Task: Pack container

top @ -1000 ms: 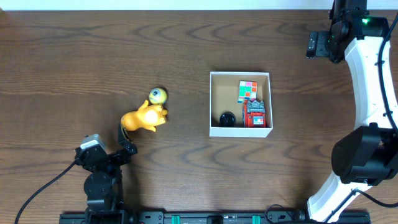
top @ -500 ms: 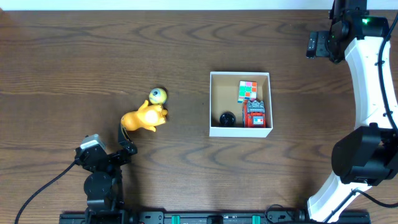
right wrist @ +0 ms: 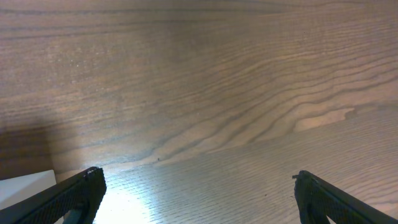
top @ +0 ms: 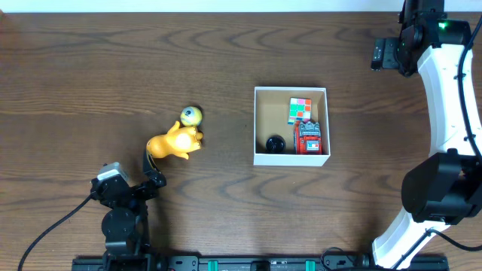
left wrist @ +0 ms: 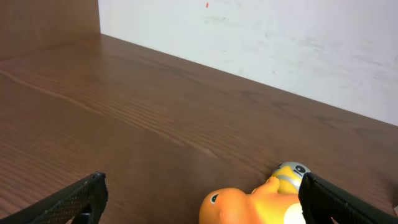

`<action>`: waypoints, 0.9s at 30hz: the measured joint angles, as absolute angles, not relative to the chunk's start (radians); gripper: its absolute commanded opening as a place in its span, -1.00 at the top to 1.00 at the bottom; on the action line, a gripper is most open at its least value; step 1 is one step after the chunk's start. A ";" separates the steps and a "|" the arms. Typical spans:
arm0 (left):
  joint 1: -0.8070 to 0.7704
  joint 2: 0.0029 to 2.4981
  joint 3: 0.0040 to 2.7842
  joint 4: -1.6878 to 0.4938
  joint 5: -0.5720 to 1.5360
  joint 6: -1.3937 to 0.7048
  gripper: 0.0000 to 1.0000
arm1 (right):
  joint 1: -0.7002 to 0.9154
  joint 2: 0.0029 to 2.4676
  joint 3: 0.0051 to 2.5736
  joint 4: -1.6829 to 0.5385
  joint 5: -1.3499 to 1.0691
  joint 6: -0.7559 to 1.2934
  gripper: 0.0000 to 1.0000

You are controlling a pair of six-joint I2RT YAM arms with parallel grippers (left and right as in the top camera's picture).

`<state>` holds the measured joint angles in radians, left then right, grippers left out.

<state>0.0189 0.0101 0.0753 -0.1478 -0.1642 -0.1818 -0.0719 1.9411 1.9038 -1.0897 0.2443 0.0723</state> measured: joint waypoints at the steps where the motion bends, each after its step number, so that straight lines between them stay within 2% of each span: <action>1: 0.019 0.010 0.075 -0.148 -0.164 -0.182 -0.96 | -0.072 1.941 1.904 -1.090 0.244 0.072 -0.98; 11: 0.019 0.010 0.075 -0.144 -0.165 -0.179 -0.96 | -0.072 1.941 1.904 -1.090 0.244 0.072 -0.98; 16: 0.019 0.010 0.052 -0.033 -0.190 -0.155 -0.96 | -0.072 1.941 1.904 -1.090 0.244 0.072 -0.98; 21: 0.019 0.019 0.059 0.048 -0.126 -0.151 -0.96 | -0.072 1.941 1.904 -1.090 0.244 0.072 -0.98; 27: 0.019 0.205 0.221 0.038 -0.028 -0.145 -0.96 | -0.072 1.941 1.904 -1.093 0.244 0.072 -0.99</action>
<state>0.0189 0.2054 0.2211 0.0380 -0.0284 -0.1452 -0.0719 1.9411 1.9038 -1.0927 0.2443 0.0723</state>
